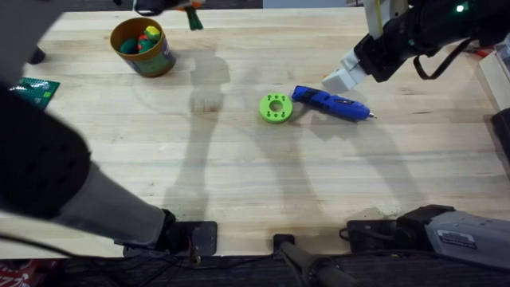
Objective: Pick up the gripper from the table and insert it into the empty holder that is missing its gripper. Then pick up a screw, insert it into the mounting hole, and use the screwdriver to tighten it. Finally, clean up the table by picking up the vegetable and placing it into the bucket.
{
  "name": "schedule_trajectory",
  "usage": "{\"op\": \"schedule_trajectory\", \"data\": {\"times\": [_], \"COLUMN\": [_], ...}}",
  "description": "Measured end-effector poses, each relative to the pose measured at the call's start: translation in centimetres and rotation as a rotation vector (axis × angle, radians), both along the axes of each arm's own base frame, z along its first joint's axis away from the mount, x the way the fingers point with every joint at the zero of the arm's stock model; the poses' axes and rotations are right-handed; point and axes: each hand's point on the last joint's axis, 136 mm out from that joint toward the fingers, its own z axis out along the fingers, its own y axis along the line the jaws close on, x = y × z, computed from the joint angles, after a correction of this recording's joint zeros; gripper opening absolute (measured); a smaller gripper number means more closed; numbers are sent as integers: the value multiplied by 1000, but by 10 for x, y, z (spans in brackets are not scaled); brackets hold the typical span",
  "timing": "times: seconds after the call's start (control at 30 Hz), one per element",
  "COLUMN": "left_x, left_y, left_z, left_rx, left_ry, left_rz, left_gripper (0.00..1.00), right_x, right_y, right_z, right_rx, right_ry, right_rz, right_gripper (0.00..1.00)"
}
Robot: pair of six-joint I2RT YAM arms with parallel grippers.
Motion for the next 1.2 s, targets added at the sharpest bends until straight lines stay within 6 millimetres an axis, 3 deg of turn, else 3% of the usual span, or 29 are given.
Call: {"op": "schedule_trajectory", "data": {"times": [0.1, 0.17, 0.43, 0.6, 0.8, 0.97, 1.07, 1.2], "left_x": [1, 0, -3, -9, -37, -57, -55, -40], "left_y": [-3, -3, 8, 25, 86, 144, 166, 179], "left_z": [-27, -35, -22, -6, 20, 23, 26, 36], "left_rx": [6, 18, 61, 77, 106, 129, 144, 166], "left_ry": [66, 84, 63, 40, 45, 73, 48, -28], "left_rz": [-10, -22, -32, -29, 29, 123, 132, 115], "left_gripper": [30, 29, 30, 29, 30, 30, 29, 29], "right_x": [-2, -2, -2, -2, -2, -2, -2, -2], "right_y": [-1, -1, -1, -1, -1, -1, -1, -1], "right_z": [-1, -1, -1, -1, -1, -1, -1, -1], "right_rx": [-3, -3, -4, -3, -3, -4, -4, -3], "right_ry": [8, 8, 9, 8, 8, 9, 9, 8], "right_rz": [0, 0, 0, 0, 0, 0, 0, 0], "right_gripper": [979, 979, 979, 979, 979, 979, 979, 979]}}
